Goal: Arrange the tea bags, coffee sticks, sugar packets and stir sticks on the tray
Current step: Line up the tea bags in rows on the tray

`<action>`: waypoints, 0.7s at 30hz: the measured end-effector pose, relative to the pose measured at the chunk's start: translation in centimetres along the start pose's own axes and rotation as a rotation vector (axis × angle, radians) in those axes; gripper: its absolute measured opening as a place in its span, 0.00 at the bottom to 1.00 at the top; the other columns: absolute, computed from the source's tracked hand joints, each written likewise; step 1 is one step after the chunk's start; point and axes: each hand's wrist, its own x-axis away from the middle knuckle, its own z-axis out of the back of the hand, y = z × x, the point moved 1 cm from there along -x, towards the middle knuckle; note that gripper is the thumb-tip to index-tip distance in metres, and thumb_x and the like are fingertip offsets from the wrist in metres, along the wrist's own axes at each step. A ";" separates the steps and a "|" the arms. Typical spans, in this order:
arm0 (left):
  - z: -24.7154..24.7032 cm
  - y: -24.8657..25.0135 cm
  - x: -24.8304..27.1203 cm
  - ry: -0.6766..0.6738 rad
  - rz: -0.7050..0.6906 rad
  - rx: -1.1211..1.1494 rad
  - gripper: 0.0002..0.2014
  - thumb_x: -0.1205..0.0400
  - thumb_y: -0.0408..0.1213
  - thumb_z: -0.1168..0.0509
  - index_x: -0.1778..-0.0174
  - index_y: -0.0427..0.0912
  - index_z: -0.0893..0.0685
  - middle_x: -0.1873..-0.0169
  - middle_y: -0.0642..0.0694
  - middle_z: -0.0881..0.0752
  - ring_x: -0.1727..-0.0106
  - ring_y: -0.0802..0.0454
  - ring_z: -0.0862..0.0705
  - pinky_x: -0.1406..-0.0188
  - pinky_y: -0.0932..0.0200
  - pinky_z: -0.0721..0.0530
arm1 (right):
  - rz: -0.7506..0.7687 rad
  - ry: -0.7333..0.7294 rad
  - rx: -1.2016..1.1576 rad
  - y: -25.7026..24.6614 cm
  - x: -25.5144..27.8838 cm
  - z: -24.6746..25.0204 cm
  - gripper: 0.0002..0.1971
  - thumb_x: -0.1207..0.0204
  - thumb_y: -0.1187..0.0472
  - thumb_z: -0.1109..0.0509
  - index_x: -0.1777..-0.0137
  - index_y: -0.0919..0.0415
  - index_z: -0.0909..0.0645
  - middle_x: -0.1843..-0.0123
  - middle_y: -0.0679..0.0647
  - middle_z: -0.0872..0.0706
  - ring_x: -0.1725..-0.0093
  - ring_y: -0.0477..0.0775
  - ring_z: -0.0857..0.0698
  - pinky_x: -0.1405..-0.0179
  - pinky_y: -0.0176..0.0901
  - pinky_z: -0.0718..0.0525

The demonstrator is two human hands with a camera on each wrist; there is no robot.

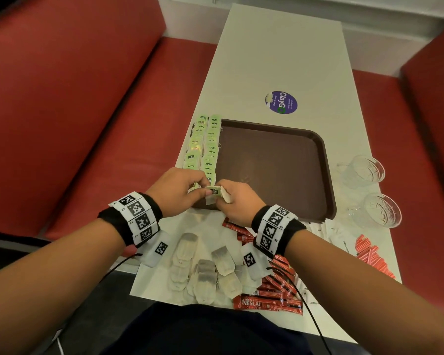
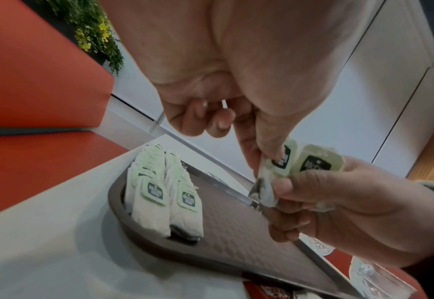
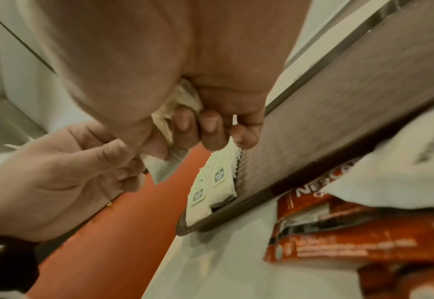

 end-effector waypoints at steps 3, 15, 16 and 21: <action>-0.4 -0.3 -0.4 -0.030 0.068 0.030 0.05 0.18 0.42 0.28 0.60 0.50 0.15 0.74 0.68 0.20 0.73 0.65 0.24 0.73 0.68 0.35 | -0.013 0.003 0.032 0.5 -0.4 0.0 0.05 0.19 0.60 0.33 0.47 0.59 0.20 0.62 0.47 0.18 0.62 0.52 0.19 0.67 0.41 0.28; -2.8 -3.5 -3.4 -0.083 0.374 -0.109 0.09 0.21 0.48 0.26 0.50 0.52 0.17 0.62 0.56 0.15 0.58 0.54 0.16 0.55 0.55 0.18 | -0.156 -0.030 -0.050 1.7 -0.3 0.7 0.03 0.16 0.62 0.41 0.51 0.59 0.31 0.64 0.52 0.22 0.68 0.50 0.25 0.70 0.43 0.30; -2.9 -3.3 -3.4 -0.070 0.357 -0.138 0.11 0.22 0.50 0.26 0.49 0.54 0.19 0.61 0.57 0.16 0.58 0.54 0.17 0.56 0.55 0.19 | -0.155 -0.026 -0.045 1.7 -0.2 0.8 0.04 0.15 0.62 0.41 0.53 0.58 0.30 0.65 0.51 0.22 0.69 0.49 0.25 0.70 0.42 0.30; -4.0 -2.5 -3.0 -0.242 0.139 -0.245 0.15 0.26 0.51 0.24 0.49 0.55 0.19 0.51 0.54 0.21 0.50 0.51 0.19 0.51 0.52 0.19 | -0.188 0.004 -0.057 2.3 -0.1 1.1 0.03 0.17 0.61 0.37 0.53 0.56 0.26 0.64 0.50 0.21 0.67 0.49 0.23 0.68 0.43 0.26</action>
